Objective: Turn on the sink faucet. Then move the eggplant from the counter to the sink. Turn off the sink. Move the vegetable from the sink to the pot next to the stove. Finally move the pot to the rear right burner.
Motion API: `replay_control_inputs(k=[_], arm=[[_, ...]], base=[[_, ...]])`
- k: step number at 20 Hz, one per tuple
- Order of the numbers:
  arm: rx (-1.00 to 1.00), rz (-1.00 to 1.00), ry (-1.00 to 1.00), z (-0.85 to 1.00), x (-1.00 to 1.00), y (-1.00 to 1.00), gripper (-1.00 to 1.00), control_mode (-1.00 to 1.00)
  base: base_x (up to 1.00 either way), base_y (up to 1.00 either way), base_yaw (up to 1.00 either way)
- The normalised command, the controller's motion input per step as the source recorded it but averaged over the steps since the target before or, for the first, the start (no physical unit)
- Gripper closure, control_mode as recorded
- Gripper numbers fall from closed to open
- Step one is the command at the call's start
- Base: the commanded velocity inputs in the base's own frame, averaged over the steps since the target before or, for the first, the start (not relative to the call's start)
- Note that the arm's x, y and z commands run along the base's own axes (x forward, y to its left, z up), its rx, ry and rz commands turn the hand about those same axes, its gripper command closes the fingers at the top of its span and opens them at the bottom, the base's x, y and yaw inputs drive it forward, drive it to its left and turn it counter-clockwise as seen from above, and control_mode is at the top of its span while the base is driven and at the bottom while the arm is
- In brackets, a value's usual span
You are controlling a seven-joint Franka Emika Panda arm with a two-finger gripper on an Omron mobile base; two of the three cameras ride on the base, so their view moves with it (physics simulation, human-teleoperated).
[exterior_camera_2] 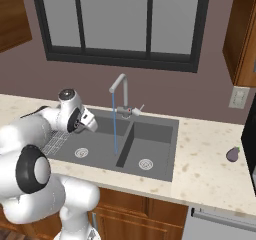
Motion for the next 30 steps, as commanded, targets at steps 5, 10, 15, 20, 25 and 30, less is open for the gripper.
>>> replay_control_inputs(k=[5,10,15,20,25,30], arm=[[-0.03,0.00,0.08,-0.40,0.30,-0.06,1.00,-1.00],[-0.07,0.00,0.05,-0.43,0.27,-0.01,1.00,-1.00],[-0.04,0.00,0.07,-0.35,0.27,-0.01,1.00,-1.00],[0.00,0.00,0.07,-0.33,0.24,-0.07,1.00,-1.00],[-0.01,0.00,0.08,-0.36,0.21,-0.07,1.00,-1.00],[-0.02,0.00,0.10,-0.36,0.23,-0.04,1.00,-1.00]], base=[[0.00,0.00,0.00],[0.00,0.00,0.00],[0.00,0.00,0.00],[0.00,0.00,0.00],[0.00,0.00,0.00],[0.00,0.00,0.00]])
